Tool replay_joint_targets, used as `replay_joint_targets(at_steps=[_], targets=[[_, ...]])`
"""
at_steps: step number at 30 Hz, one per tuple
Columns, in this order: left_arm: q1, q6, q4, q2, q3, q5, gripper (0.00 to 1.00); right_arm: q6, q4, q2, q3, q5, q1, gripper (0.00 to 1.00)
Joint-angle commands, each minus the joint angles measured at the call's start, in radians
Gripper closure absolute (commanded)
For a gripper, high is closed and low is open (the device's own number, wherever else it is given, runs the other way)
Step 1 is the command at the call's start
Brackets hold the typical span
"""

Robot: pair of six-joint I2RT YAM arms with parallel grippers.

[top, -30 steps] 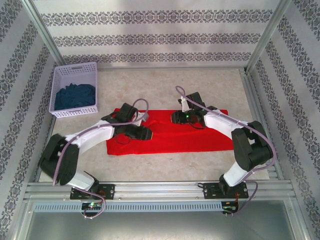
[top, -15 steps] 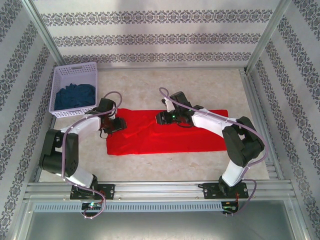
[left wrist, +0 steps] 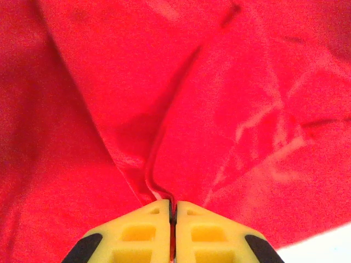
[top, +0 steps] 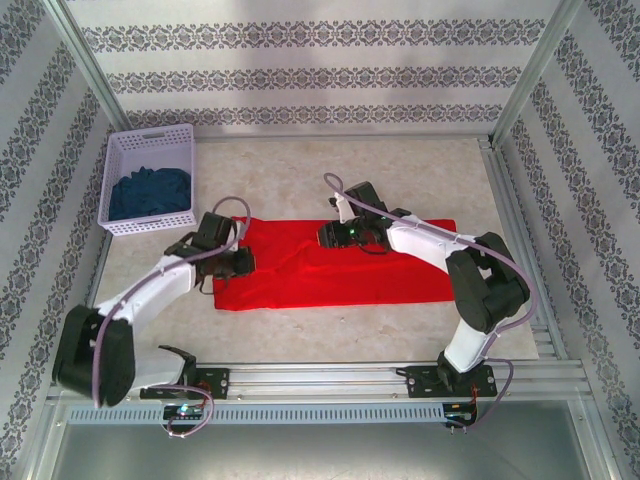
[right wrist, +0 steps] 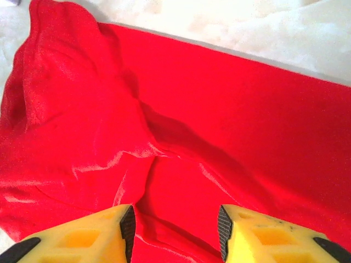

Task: Fold the inside-out t-shirt
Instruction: Smooth out the T-shirt at the center of the table.

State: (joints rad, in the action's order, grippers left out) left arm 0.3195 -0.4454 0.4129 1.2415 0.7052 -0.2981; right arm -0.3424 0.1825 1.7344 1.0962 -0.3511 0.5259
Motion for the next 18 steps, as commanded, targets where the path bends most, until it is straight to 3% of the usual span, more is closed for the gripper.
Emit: replay_joint_targets(at_steps=[1, 10, 18], targets=[[0.066, 0.0, -0.032, -0.061, -0.074, 0.021, 0.91, -0.058, -0.028, 0.052, 0.091, -0.044, 0.011, 0.53], [0.083, 0.001, -0.069, -0.056, -0.111, 0.023, 0.91, -0.09, 0.087, 0.319, 0.416, -0.014, 0.128, 0.49], [0.084, 0.007, -0.083, -0.042, -0.121, 0.031, 0.91, -0.015, 0.214, 0.438, 0.539, 0.04, 0.19, 0.53]])
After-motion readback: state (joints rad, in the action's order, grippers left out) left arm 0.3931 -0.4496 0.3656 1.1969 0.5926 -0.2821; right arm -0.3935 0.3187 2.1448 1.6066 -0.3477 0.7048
